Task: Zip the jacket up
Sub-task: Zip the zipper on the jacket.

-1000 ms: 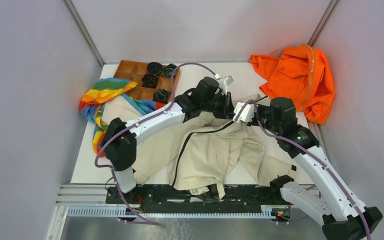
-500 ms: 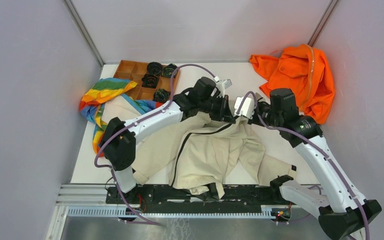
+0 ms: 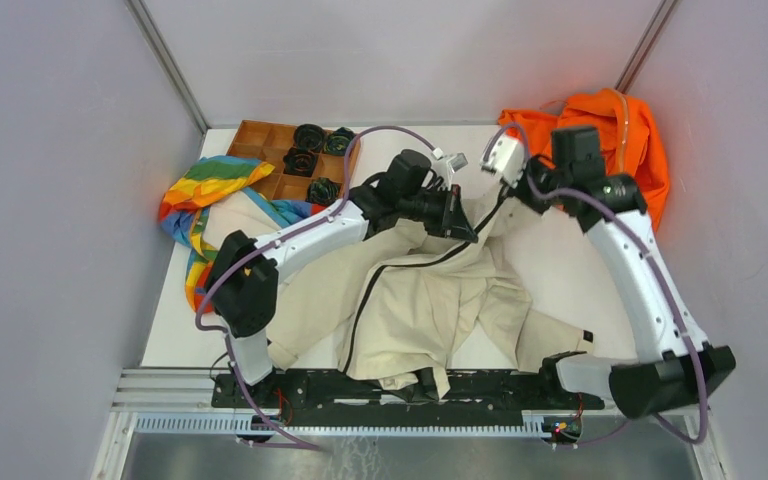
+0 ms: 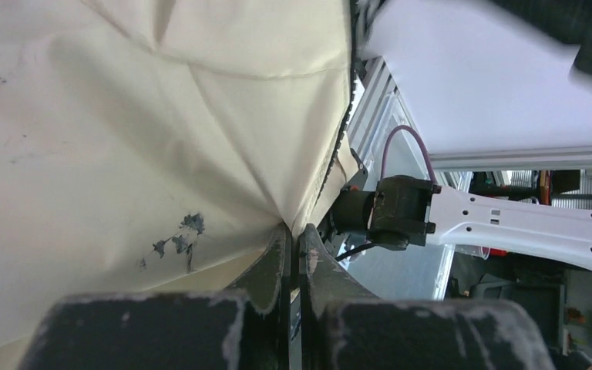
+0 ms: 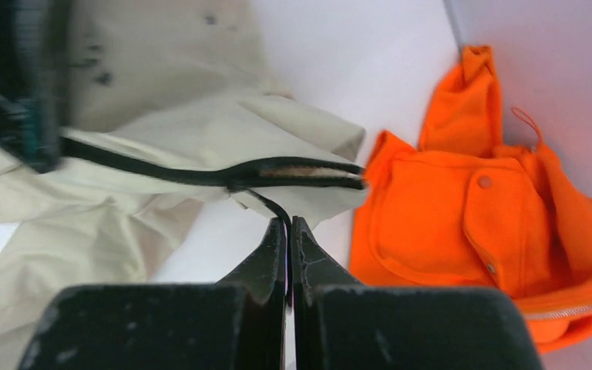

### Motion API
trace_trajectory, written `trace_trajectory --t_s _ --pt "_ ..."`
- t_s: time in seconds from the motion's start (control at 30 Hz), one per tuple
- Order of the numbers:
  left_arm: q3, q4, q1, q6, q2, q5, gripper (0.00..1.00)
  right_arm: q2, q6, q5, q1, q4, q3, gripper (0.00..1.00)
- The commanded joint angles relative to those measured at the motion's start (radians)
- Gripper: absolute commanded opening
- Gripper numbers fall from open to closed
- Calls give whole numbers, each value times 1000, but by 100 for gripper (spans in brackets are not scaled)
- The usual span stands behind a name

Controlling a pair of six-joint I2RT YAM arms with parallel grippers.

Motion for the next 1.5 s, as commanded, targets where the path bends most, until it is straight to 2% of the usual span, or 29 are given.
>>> trace_trajectory --t_s 0.0,0.13,0.23,0.33,0.43,0.5,0.6,0.67,0.77,0.83,0.9,1.0,1.1,1.2,1.33,1.47 --pt "-15 -162 9 47 26 93 2 108 -100 138 -202 55 265 0" --pt "-4 -172 28 59 31 96 2 91 -115 173 -202 36 191 0" --pt "17 -189 33 75 42 116 2 55 -157 248 -225 107 105 0" --pt "36 -231 33 109 49 142 2 72 -178 275 -281 156 134 0" --pt "29 -259 33 134 42 157 2 135 -146 228 -351 137 248 0" --pt "26 -253 33 132 41 163 2 153 -120 71 -348 55 288 0" --pt "39 -211 33 101 52 167 2 99 -86 -72 -217 -15 180 0" --pt "60 -192 32 81 70 171 2 12 -66 -189 -108 -5 44 0" --pt "87 -161 33 57 84 169 2 -85 -24 -276 69 -10 -106 0" --pt "98 -148 33 45 88 169 2 -104 -28 -236 90 -17 -160 0" --pt "101 -136 36 33 88 170 2 -109 -60 -101 88 7 -170 0" --pt "83 -121 39 25 80 170 2 -99 -71 92 23 129 -120 0" --pt "50 -121 39 27 71 168 2 9 -71 70 -217 217 67 0" --pt "0 -114 40 30 53 167 2 95 -66 41 -334 250 226 0" --pt "-45 -113 40 39 34 169 2 103 -41 -13 -337 241 242 0" --pt "-45 -92 41 28 28 164 2 41 -31 -209 -333 171 127 0"
